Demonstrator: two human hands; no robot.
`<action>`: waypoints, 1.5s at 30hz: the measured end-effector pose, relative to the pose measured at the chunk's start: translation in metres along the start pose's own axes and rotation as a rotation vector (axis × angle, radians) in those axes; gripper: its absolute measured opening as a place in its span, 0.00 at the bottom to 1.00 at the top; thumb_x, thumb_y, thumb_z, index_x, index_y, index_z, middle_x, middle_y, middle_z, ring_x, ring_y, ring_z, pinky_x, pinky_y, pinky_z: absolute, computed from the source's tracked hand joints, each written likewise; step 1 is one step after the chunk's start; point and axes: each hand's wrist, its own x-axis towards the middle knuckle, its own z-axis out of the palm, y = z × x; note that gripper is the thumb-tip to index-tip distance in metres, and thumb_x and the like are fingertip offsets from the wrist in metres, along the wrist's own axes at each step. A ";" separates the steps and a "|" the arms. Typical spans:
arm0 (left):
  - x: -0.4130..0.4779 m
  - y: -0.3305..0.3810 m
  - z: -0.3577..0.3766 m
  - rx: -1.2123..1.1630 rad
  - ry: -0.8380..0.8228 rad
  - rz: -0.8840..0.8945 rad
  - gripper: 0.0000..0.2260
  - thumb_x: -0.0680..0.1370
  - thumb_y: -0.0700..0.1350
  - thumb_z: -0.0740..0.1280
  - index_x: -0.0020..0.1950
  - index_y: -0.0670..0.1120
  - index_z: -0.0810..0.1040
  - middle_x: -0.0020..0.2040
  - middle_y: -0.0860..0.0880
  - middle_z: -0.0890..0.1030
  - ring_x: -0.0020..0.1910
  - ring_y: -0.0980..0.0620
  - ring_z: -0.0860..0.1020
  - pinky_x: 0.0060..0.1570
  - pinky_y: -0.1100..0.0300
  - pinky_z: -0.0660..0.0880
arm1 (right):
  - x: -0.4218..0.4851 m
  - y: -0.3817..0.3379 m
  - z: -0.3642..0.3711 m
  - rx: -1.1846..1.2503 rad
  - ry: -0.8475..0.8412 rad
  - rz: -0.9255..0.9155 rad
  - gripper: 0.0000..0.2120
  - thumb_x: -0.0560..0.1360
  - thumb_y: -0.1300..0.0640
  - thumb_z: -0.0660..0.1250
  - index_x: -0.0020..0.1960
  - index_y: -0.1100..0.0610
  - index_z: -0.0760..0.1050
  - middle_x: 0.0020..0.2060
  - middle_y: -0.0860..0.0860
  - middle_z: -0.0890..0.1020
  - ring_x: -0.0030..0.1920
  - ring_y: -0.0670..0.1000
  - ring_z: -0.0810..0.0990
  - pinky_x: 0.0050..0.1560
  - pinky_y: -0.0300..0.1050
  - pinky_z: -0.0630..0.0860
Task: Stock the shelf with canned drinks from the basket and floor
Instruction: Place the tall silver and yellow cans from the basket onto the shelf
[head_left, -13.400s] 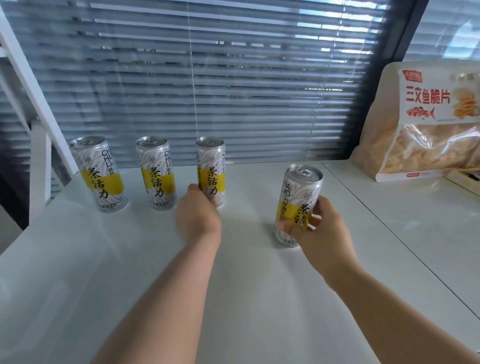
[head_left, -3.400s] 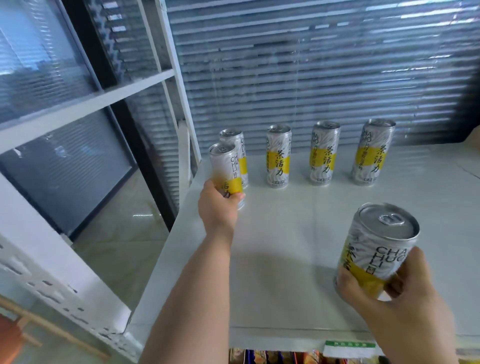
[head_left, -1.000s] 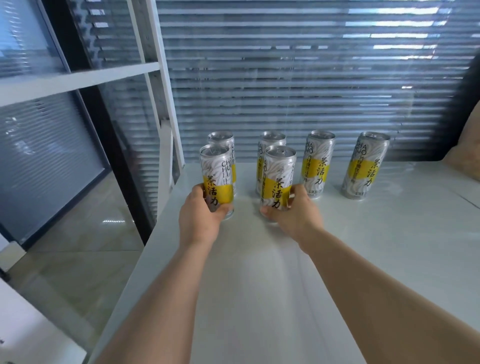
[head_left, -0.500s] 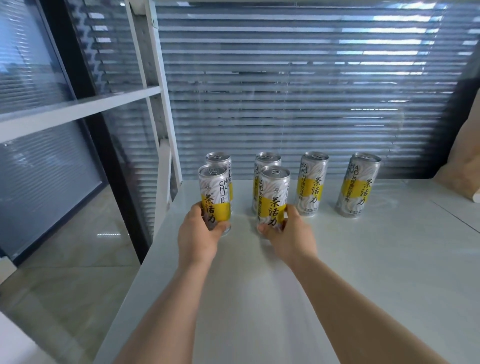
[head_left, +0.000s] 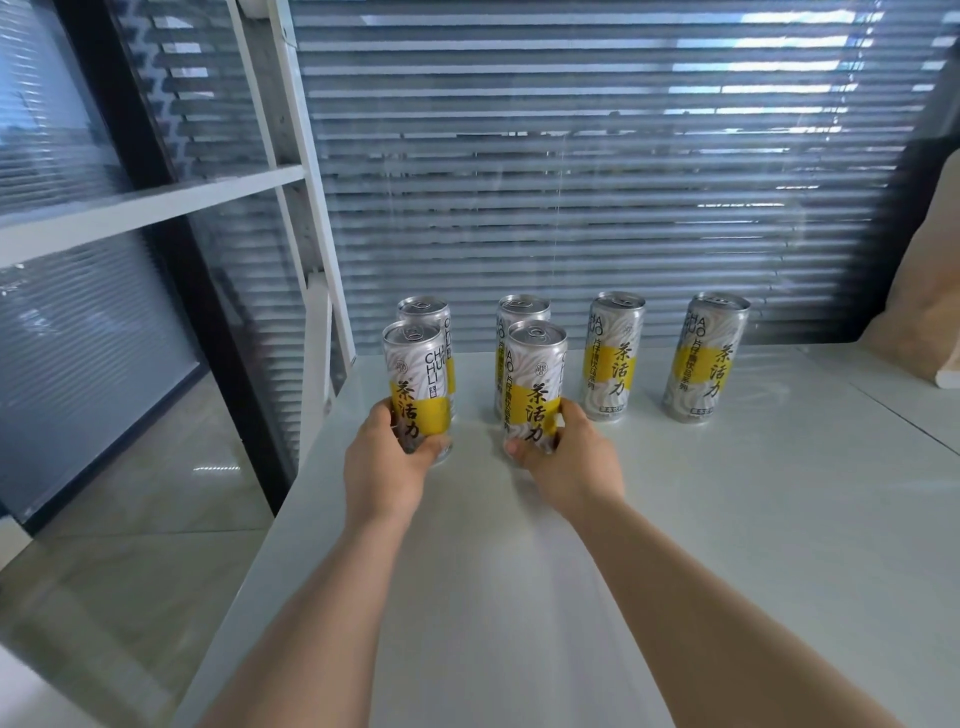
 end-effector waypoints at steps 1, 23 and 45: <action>0.000 0.001 0.000 -0.002 -0.003 -0.005 0.22 0.68 0.48 0.77 0.58 0.46 0.75 0.51 0.48 0.82 0.47 0.49 0.79 0.46 0.62 0.70 | 0.000 0.000 0.000 -0.005 -0.003 0.001 0.24 0.72 0.45 0.72 0.63 0.51 0.69 0.46 0.49 0.80 0.52 0.58 0.80 0.46 0.47 0.74; -0.058 0.039 -0.025 0.081 0.065 -0.102 0.30 0.73 0.47 0.72 0.71 0.41 0.66 0.67 0.42 0.73 0.65 0.43 0.72 0.61 0.53 0.68 | -0.059 0.013 -0.037 0.316 -0.043 0.062 0.28 0.76 0.57 0.67 0.75 0.55 0.64 0.71 0.52 0.72 0.70 0.50 0.71 0.67 0.47 0.71; -0.376 0.203 0.096 -0.100 -0.163 -0.051 0.07 0.75 0.49 0.68 0.49 0.48 0.80 0.45 0.53 0.83 0.43 0.55 0.78 0.44 0.61 0.73 | -0.236 0.191 -0.276 0.405 0.296 0.272 0.20 0.69 0.52 0.60 0.45 0.71 0.73 0.31 0.55 0.72 0.34 0.50 0.67 0.38 0.48 0.63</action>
